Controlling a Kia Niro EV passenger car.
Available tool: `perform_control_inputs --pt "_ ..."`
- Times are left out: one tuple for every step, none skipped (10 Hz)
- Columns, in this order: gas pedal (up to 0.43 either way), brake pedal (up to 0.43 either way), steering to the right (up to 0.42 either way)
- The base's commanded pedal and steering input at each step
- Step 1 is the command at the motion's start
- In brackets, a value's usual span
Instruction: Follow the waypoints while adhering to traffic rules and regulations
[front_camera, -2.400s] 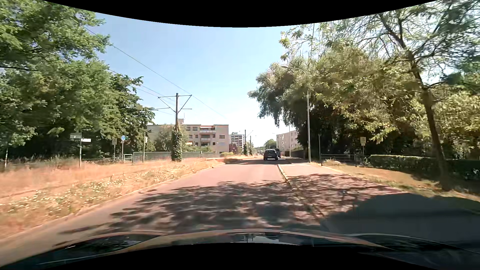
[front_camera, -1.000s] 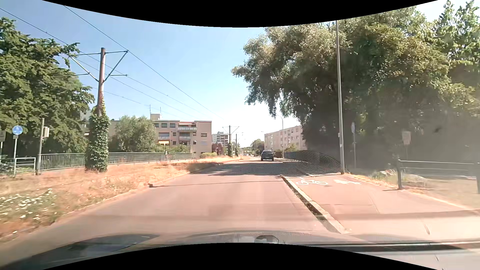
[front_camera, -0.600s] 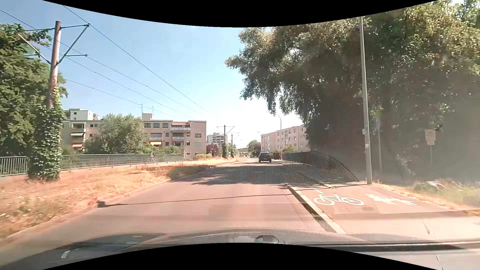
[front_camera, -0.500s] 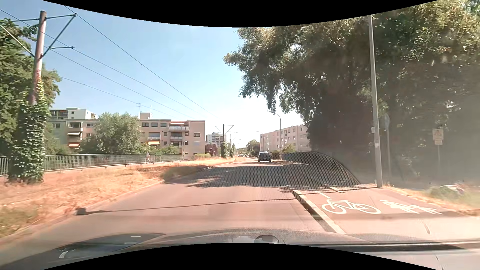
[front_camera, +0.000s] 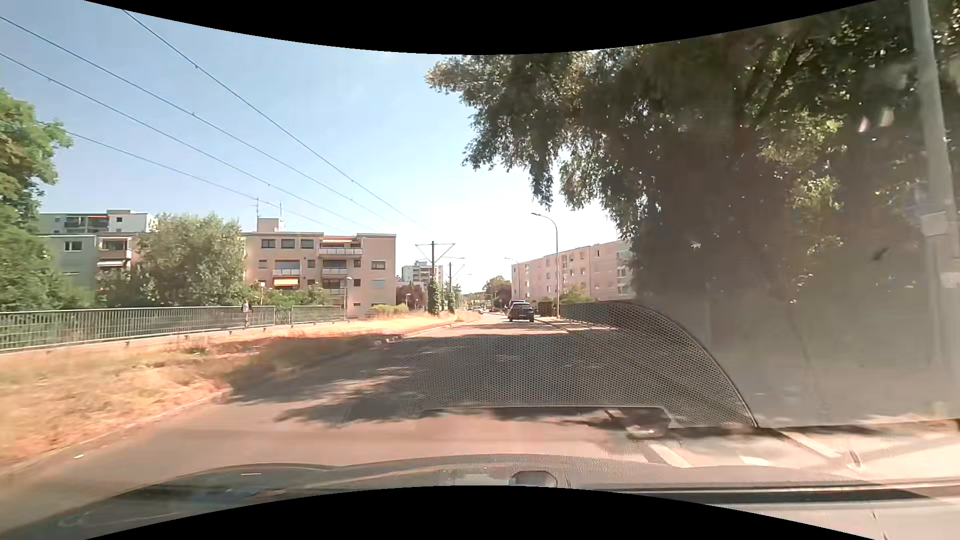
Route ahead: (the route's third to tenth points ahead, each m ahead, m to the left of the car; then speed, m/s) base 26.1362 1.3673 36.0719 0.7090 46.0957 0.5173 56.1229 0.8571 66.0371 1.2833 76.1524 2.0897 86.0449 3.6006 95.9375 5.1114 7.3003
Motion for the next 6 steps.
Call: perform_control_inputs --pt "0.087 0.0 0.028" --pt "0.087 0.0 0.03" --pt "0.087 0.0 0.032" --pt "0.087 0.0 0.034" --pt "0.087 0.0 0.034" --pt "0.087 0.0 0.035"
